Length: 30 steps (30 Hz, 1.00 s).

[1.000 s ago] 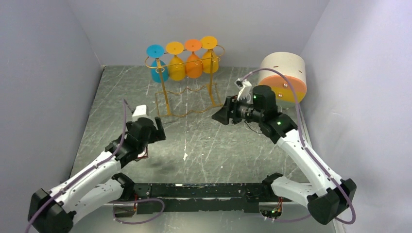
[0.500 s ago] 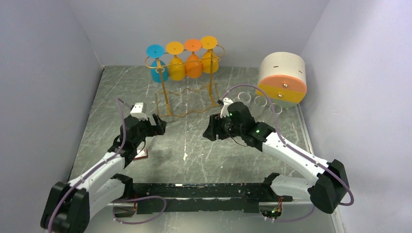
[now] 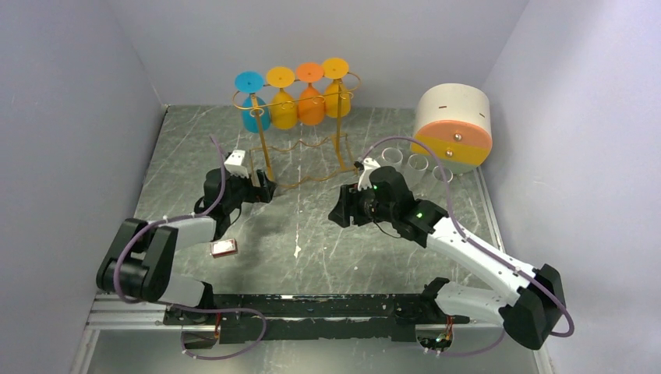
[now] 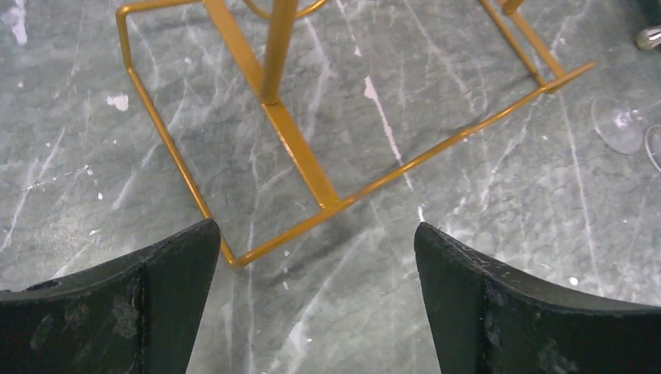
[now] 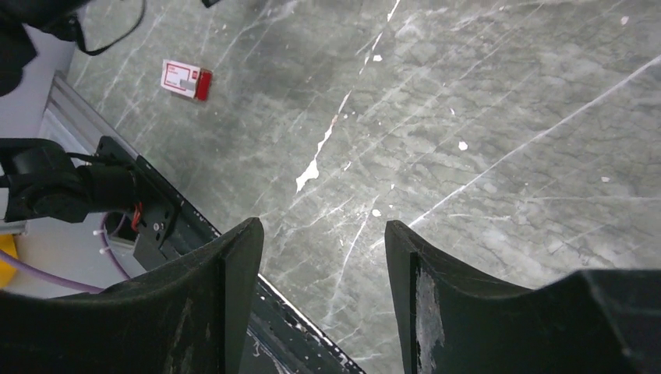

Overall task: Take the wine glass off the wine glass rack
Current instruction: Adjust the wine rack at the center of the board.

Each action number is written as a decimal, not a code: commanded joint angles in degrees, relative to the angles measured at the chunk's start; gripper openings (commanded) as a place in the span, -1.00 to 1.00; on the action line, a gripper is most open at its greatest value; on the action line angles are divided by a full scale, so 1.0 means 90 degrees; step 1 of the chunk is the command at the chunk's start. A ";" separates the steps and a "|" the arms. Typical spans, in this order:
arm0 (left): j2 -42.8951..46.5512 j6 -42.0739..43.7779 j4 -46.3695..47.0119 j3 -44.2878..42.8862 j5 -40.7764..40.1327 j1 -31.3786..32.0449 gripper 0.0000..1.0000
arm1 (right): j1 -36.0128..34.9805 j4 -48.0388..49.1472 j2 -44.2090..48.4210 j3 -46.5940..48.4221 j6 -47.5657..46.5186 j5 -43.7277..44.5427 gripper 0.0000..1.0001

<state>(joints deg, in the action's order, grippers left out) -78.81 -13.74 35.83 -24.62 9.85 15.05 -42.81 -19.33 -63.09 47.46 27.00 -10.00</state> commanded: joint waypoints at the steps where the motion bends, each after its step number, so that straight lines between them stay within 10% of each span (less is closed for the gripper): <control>1: -0.0656 0.0002 0.0968 -0.0184 0.0636 -0.0323 0.95 | -0.0041 -0.0036 0.0420 0.0075 0.0028 0.0370 0.26; 30: -0.1104 -0.0047 0.0829 0.0266 0.2463 -0.0365 0.43 | -0.0088 -0.0516 -0.1292 0.0598 0.0558 0.1589 0.28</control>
<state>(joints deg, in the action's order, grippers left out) -90.61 -14.13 41.82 -24.03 26.89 11.40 -42.94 -22.22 -70.06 51.09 29.78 -2.87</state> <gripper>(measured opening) 0.721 0.638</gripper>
